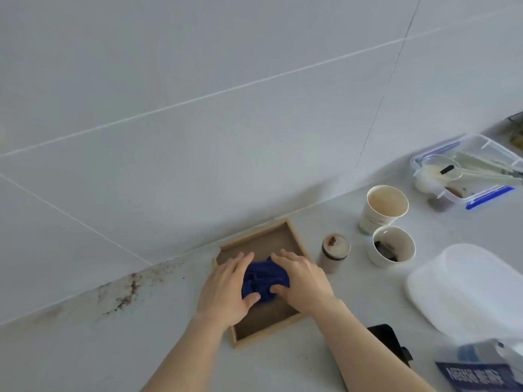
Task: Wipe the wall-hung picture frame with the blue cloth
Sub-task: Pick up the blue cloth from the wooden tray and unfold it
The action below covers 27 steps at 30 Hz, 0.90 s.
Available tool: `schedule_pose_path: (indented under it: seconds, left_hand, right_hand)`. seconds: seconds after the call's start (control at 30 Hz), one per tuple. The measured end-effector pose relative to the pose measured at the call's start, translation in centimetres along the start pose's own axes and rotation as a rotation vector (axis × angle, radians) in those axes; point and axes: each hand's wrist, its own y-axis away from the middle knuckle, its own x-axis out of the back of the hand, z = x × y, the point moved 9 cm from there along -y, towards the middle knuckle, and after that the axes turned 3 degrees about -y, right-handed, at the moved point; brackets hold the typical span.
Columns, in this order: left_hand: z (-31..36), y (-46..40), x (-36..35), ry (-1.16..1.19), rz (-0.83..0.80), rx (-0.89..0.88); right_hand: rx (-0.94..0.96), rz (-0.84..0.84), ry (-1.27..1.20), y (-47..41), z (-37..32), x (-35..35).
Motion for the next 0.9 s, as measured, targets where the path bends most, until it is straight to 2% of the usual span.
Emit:
schedule_pose_path:
  seconds: [0.2, 0.47, 0.9]
  left_hand:
    - [-0.5, -0.1, -1.8, -0.020, -0.022, 0.072]
    - [0.0, 0.2, -0.9, -0.022, 0.094, 0.131]
    - [-0.4, 1.9, 7.3, -0.093, 0.256, 0.057]
  right_hand:
    - [-0.014, 0.013, 0.035, -0.4, 0.7, -0.8]
    - [-0.020, 0.072, 0.041, -0.1, 1.0, -0.4]
    - [0.030, 0.225, 0.013, 0.9, -2.8, 5.4]
